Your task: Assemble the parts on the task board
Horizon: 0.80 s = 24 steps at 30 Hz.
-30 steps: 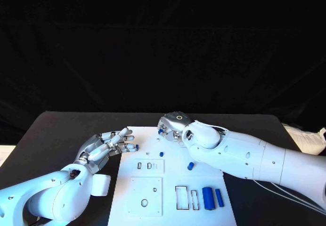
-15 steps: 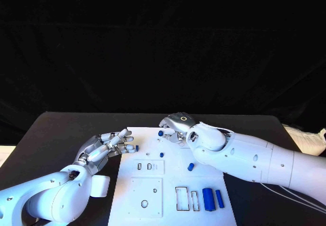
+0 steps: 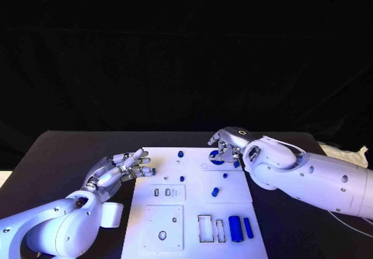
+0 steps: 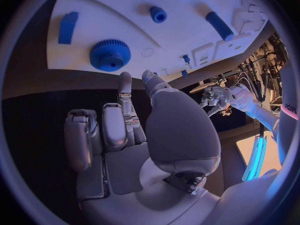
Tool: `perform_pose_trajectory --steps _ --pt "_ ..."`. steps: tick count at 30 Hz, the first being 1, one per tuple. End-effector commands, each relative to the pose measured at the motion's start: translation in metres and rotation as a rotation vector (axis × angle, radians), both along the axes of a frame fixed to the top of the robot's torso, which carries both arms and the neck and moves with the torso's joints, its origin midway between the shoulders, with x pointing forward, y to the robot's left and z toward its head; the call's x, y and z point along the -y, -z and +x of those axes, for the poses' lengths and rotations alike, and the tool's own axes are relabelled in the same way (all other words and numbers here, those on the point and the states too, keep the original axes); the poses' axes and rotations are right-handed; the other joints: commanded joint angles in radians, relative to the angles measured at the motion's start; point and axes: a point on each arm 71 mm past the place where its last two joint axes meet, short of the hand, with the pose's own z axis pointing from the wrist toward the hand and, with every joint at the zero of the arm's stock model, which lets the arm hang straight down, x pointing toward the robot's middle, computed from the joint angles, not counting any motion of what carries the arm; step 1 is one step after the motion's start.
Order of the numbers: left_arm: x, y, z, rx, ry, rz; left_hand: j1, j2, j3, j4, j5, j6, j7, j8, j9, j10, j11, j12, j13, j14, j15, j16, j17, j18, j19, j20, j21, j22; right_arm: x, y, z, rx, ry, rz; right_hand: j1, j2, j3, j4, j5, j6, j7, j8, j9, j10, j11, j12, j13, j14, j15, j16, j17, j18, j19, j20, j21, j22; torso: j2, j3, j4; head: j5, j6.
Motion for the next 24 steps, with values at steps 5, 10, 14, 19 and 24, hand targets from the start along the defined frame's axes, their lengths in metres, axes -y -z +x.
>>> perform_pose_trajectory --steps 5,10,14,19,24 --pt "0.002 -0.001 -0.001 0.004 0.023 -0.017 0.011 0.000 0.000 -0.006 -0.003 0.000 0.008 -0.004 -0.001 -0.003 0.005 -0.004 -0.002 -0.003 0.002 -0.003 0.002 0.001 0.004 0.004 0.006 0.002 0.020 0.011 0.001 -0.171 0.124 -0.021 0.106 0.019 -0.160 0.132 -0.008 -0.023 0.010 -0.001 0.002 -0.056 0.013 0.386 0.474 0.045 0.010 0.089 0.137 -0.024 0.024 0.013 0.020 0.134 -0.001 -0.0004 -0.0009 -0.003 -0.001" --pt "0.002 -0.001 -0.001 0.004 0.023 -0.017 0.011 0.000 0.000 -0.006 -0.003 0.000 0.008 -0.004 -0.001 -0.003 0.005 -0.004 -0.002 -0.003 0.002 -0.003 0.002 0.001 0.004 0.004 0.006 0.002 0.026 0.012 0.004 -0.160 0.164 -0.031 0.118 0.030 -0.157 0.130 0.013 -0.021 0.012 0.000 0.003 -0.057 0.015 0.493 0.603 0.049 0.012 0.107 0.169 -0.027 0.032 0.016 0.026 0.149 0.000 -0.0007 -0.0003 -0.003 -0.001" --pt "0.002 -0.001 -0.001 0.003 0.023 -0.017 0.011 0.000 0.000 -0.006 -0.003 0.000 0.008 -0.004 -0.001 -0.003 0.005 -0.004 -0.002 -0.003 0.002 -0.003 0.002 0.001 0.004 0.004 0.006 0.002 0.026 0.013 0.006 -0.156 0.178 -0.031 0.125 0.038 -0.151 0.129 0.027 -0.016 0.011 0.001 0.004 -0.055 0.015 0.540 0.659 0.050 0.012 0.114 0.182 -0.029 0.038 0.016 0.030 0.157 0.001 -0.0006 -0.0010 -0.002 -0.002" --pt "0.002 -0.001 -0.001 0.003 0.024 -0.017 0.011 0.000 0.000 -0.006 -0.003 0.000 0.008 -0.004 -0.001 -0.003 0.005 -0.004 -0.002 -0.003 0.002 -0.003 0.002 0.001 0.004 0.004 0.006 0.002 0.022 0.014 0.008 -0.157 0.175 -0.026 0.126 0.050 -0.147 0.127 0.032 -0.003 0.009 0.006 0.007 -0.043 0.013 0.596 0.718 0.051 0.011 0.119 0.191 -0.030 0.041 0.016 0.032 0.163 0.000 -0.0005 0.0002 -0.002 -0.003" --pt "0.002 -0.001 0.000 0.002 0.024 -0.017 0.011 0.000 0.000 -0.006 -0.003 0.000 0.008 -0.004 -0.001 -0.003 0.005 -0.004 -0.002 -0.003 0.002 -0.003 0.002 0.001 0.004 0.004 0.006 0.002 0.020 0.015 0.008 -0.162 0.175 -0.023 0.122 0.059 -0.146 0.126 0.036 0.008 0.007 0.009 0.009 -0.030 0.012 0.649 0.773 0.053 0.011 0.126 0.204 -0.032 0.046 0.015 0.035 0.170 0.000 -0.0012 0.0001 -0.002 -0.003"
